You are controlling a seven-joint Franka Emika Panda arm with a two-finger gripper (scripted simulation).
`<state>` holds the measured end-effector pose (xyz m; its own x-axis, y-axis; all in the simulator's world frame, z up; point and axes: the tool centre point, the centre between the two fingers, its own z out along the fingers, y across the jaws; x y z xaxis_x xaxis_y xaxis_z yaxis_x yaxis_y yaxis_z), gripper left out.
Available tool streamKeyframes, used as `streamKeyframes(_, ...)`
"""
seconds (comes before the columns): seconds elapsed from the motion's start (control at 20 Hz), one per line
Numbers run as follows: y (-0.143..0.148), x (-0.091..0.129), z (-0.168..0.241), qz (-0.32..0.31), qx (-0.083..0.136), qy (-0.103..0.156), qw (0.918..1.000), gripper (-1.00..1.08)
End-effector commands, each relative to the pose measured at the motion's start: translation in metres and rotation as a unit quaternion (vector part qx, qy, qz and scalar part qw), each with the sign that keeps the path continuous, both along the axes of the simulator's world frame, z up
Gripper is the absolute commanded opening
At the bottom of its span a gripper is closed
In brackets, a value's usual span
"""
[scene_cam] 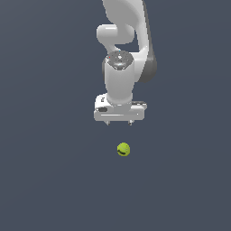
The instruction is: Pick up the object and move it to a goal position.
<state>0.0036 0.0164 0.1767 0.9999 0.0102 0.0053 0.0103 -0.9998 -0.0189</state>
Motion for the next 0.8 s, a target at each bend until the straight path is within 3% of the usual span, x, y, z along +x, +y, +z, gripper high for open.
streamKeyframes(0.0,0.0,0.0,0.0,0.0,0.0,0.0,1.0,1.0)
streamKeyframes(0.75,-0.0019,0.0004,-0.0047,-0.015,0.002,0.006,0.9999,1.0)
